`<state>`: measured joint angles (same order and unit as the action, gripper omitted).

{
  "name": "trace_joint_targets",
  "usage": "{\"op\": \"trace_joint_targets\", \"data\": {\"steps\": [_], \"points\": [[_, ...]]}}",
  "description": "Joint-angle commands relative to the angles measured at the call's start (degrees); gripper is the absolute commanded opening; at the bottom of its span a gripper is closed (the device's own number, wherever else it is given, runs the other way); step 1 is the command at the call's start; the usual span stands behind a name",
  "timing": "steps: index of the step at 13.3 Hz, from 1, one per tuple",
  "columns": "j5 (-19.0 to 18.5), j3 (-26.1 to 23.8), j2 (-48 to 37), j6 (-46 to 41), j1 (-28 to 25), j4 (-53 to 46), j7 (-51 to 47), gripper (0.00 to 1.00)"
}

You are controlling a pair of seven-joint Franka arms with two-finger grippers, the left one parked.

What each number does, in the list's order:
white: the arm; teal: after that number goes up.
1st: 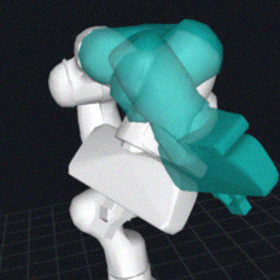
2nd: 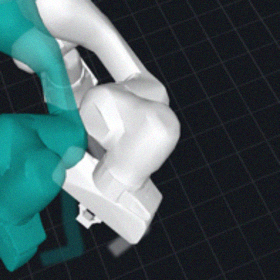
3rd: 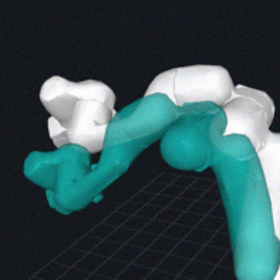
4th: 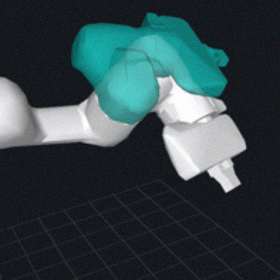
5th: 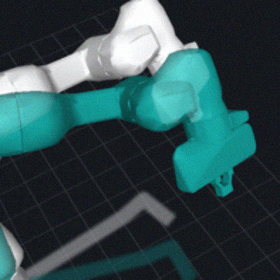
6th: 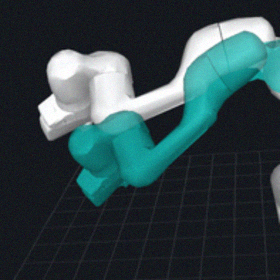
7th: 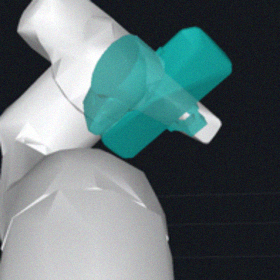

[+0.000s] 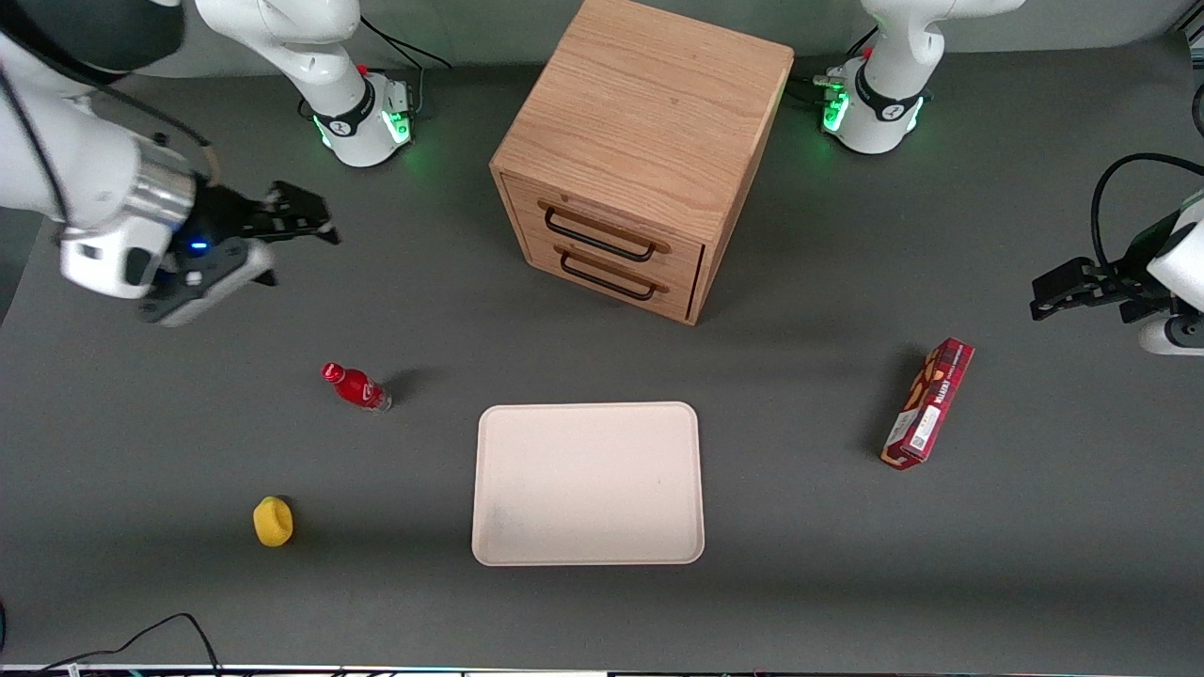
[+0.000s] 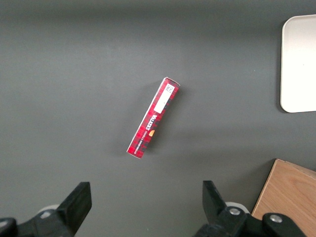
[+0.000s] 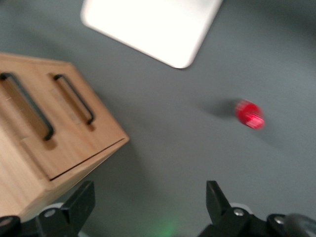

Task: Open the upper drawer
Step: 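Move the right gripper toward the upper drawer's black handle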

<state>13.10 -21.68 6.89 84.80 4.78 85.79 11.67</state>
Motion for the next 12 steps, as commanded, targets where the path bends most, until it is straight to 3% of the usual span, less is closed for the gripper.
{"op": "trace_joint_targets", "data": {"steps": [1, 5, 8, 10, 12], "points": [[0.5, -4.5, 6.6, -0.3, -6.0, -5.1, 1.3, 1.0], [-2.7, -9.4, 16.2, 2.8, -12.4, -11.1, 2.9, 1.0], [-8.7, -10.7, 18.6, 5.6, -16.9, -11.0, 3.6, 1.0], [-13.2, -13.0, 20.7, 7.6, -17.2, -10.7, 3.7, 1.0], [-14.5, -13.8, 21.2, 11.2, -17.2, -8.6, 3.7, 1.0]]}}
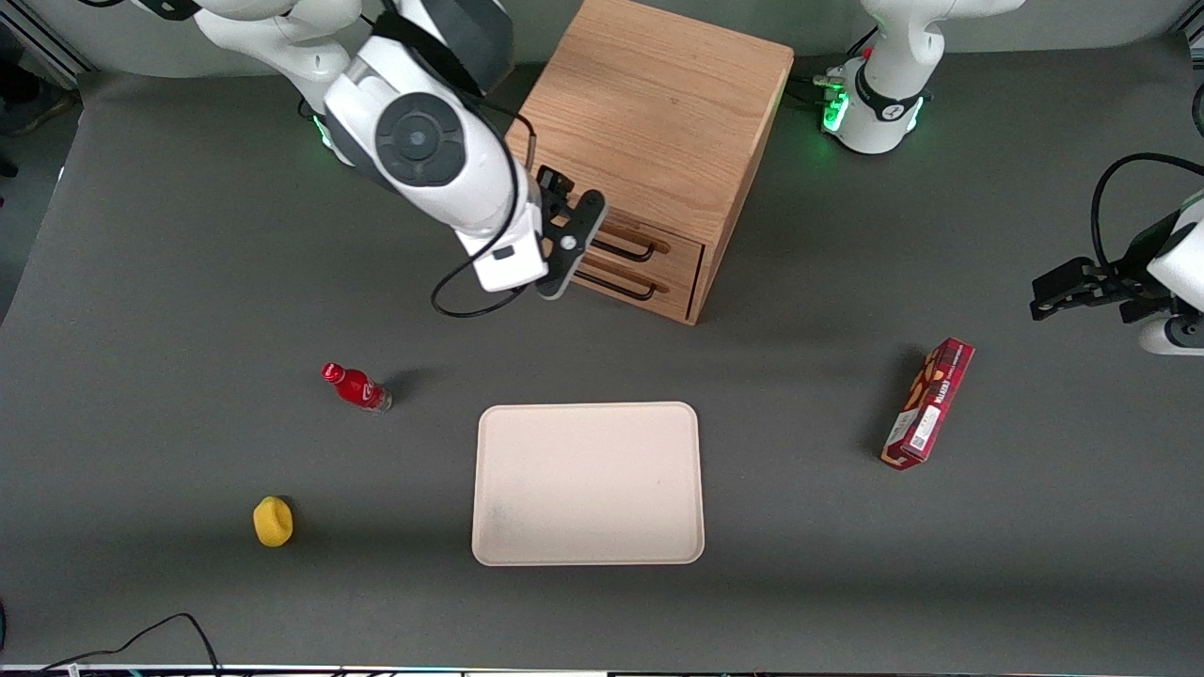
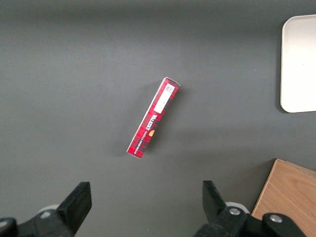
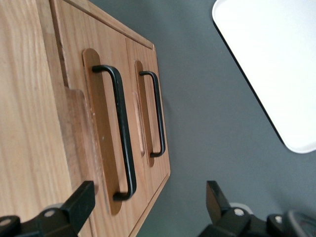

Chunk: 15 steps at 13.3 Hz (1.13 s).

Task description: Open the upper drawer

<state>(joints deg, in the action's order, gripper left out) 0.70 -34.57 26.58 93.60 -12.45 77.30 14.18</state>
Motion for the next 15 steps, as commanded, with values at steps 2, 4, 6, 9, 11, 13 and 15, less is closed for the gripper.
{"op": "trace_joint_targets", "data": {"steps": [2, 4, 6, 9, 11, 13, 15], "points": [[-2.5, -1.8, 1.5, 7.0, 0.1, 2.8, 1.2, 1.0], [-2.8, -1.8, 1.5, 9.8, 0.6, 5.1, 3.9, 1.0], [-2.9, -1.8, 1.5, 11.0, 0.7, 6.5, 6.1, 1.0], [-2.9, -1.8, 1.8, 11.8, 0.2, 7.6, 6.1, 1.0], [-2.9, -1.8, 1.7, 12.4, 0.1, 8.6, 6.1, 1.0], [-2.9, -1.9, 1.8, 14.4, 0.1, 9.8, 6.1, 1.0], [-2.9, -1.9, 1.9, 16.2, 0.1, 10.8, 6.0, 1.0]]}}
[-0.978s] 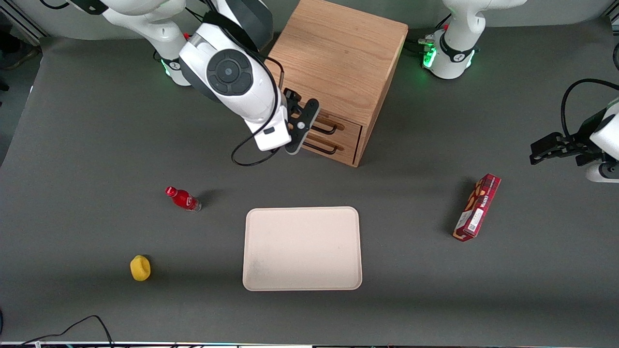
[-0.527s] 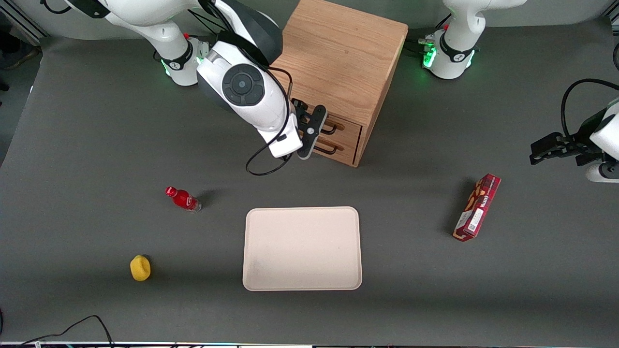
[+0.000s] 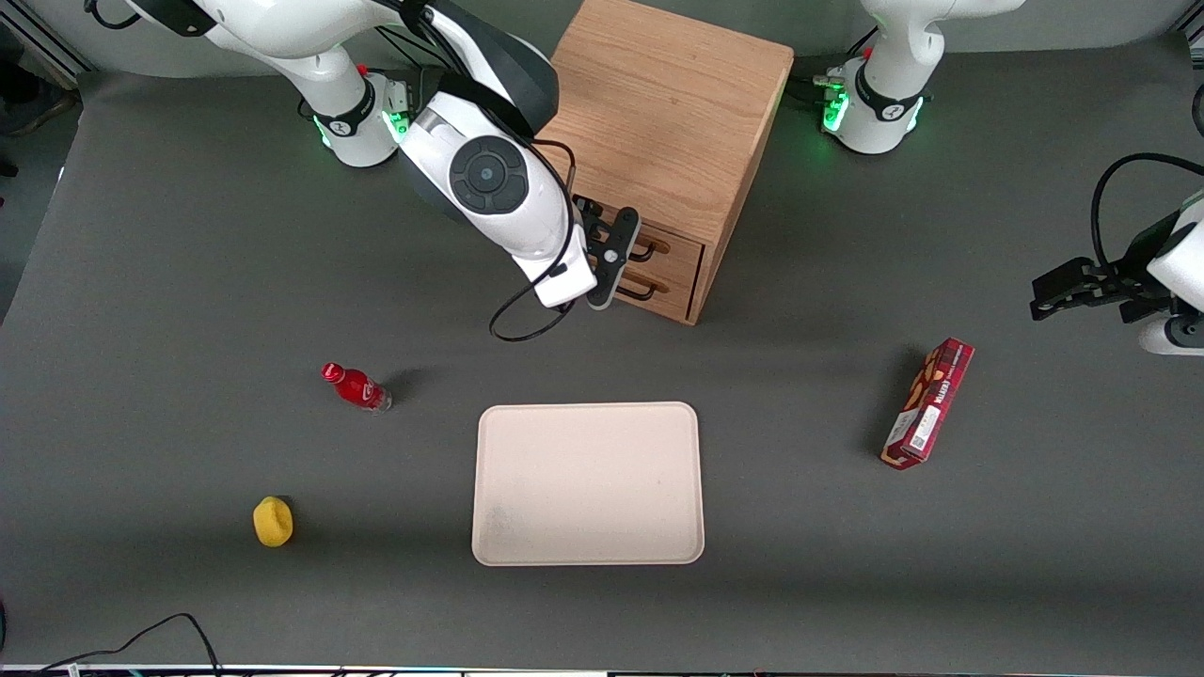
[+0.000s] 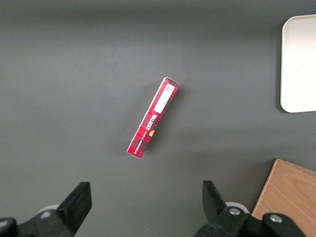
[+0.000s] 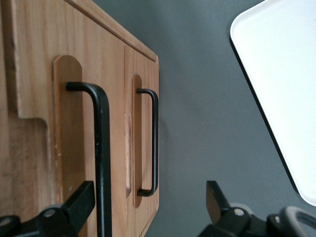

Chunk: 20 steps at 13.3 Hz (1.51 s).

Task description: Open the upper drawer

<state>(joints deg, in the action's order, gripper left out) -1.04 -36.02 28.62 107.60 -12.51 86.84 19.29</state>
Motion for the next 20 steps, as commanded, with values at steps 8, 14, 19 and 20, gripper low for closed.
{"op": "trace_joint_targets", "data": {"steps": [8, 14, 19, 20], "points": [[-5.0, 0.3, 4.1, 8.8, 0.3, 1.1, 1.2, 1.0], [-5.1, 2.9, 4.3, 8.8, 1.0, 0.1, 5.5, 1.0], [-4.6, 6.4, 4.4, 8.8, 1.4, -2.0, 7.2, 1.0], [-4.6, 6.6, 4.4, 8.8, 1.8, -2.5, 7.2, 1.0]]}}
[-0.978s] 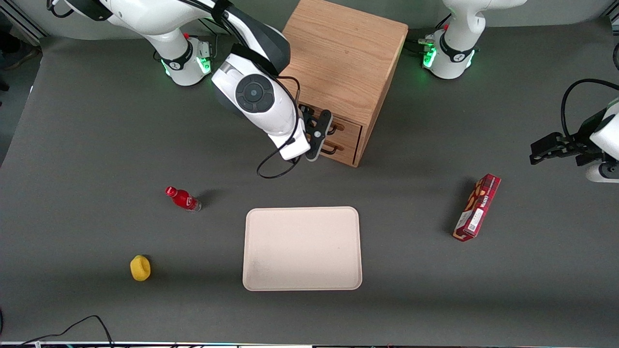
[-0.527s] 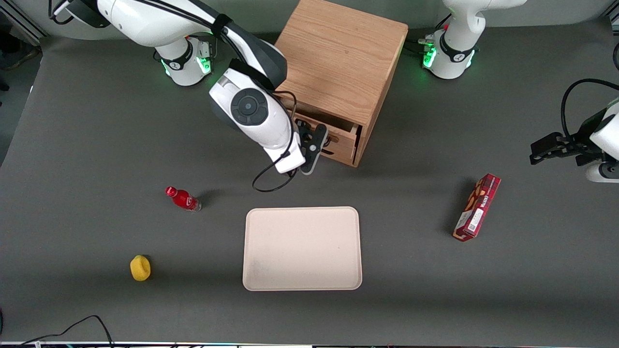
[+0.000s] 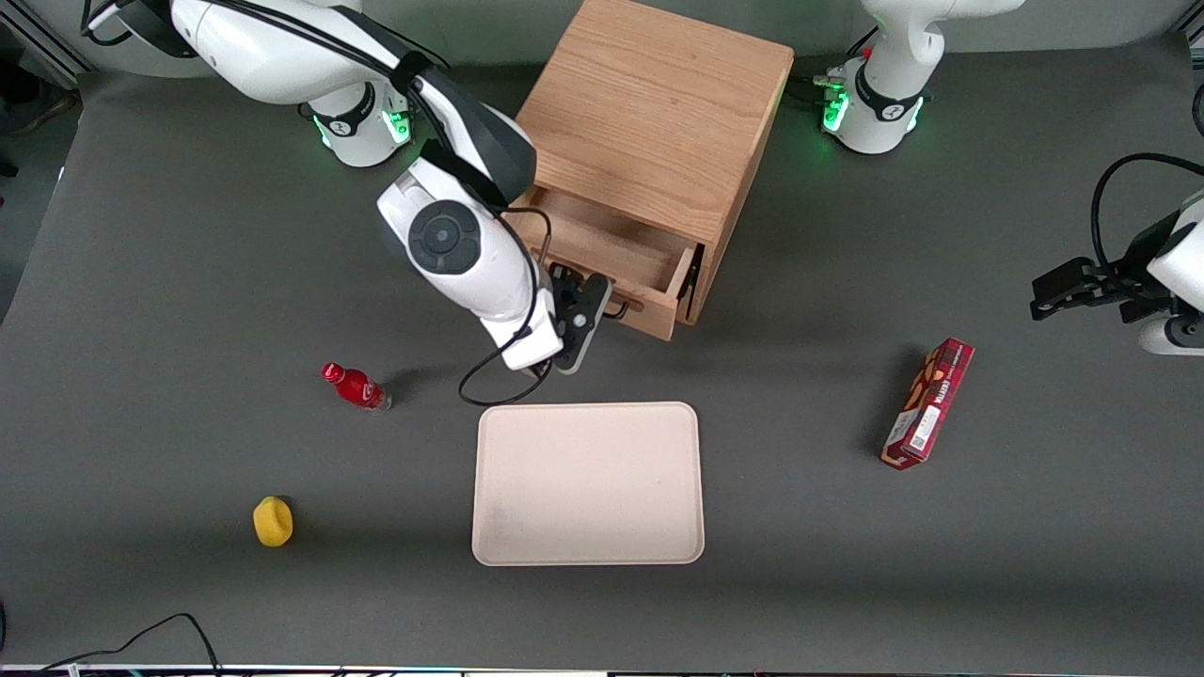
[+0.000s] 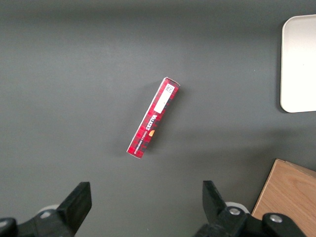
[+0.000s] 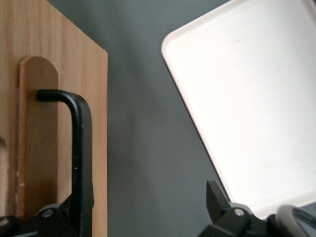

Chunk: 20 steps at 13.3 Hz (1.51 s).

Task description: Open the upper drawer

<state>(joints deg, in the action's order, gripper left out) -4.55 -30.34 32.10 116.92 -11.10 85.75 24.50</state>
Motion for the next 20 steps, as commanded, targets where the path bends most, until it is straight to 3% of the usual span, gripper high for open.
{"op": "trace_joint_targets", "data": {"steps": [1, 13, 20], "points": [[-1.2, 0.9, 0.9, -0.6, 1.0, -1.5, 2.1, 1.0], [-1.2, 7.0, 2.3, 1.5, 2.3, -6.6, 5.6, 1.0], [-1.2, 7.9, 2.3, 2.4, 3.5, -7.4, 6.6, 1.0]]}}
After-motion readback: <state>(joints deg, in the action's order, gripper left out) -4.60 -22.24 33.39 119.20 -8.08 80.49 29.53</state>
